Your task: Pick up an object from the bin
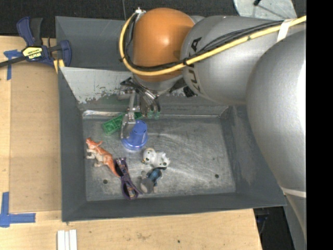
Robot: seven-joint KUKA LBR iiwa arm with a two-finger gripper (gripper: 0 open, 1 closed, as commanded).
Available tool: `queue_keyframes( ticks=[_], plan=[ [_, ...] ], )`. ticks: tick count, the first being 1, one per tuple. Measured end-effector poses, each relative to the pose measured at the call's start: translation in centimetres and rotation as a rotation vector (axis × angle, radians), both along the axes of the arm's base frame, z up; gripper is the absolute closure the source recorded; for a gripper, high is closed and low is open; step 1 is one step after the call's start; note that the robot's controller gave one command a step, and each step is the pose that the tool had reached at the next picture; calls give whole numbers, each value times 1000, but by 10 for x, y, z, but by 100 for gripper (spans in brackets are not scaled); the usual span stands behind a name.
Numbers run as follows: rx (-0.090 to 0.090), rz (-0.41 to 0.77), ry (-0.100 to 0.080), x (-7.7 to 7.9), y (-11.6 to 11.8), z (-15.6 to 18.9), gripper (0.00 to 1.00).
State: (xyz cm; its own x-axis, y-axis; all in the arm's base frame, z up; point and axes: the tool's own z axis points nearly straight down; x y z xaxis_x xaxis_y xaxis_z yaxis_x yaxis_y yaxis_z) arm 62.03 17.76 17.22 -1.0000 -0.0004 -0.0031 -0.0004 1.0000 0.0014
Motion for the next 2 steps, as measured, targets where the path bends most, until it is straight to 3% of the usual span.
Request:
queue_keyframes(
  ticks=[1,2],
  plan=[
    [-1,138,-3,5,-5,-44,0],
    [1,181,-5,7,-10,-102,0]
  ],
)
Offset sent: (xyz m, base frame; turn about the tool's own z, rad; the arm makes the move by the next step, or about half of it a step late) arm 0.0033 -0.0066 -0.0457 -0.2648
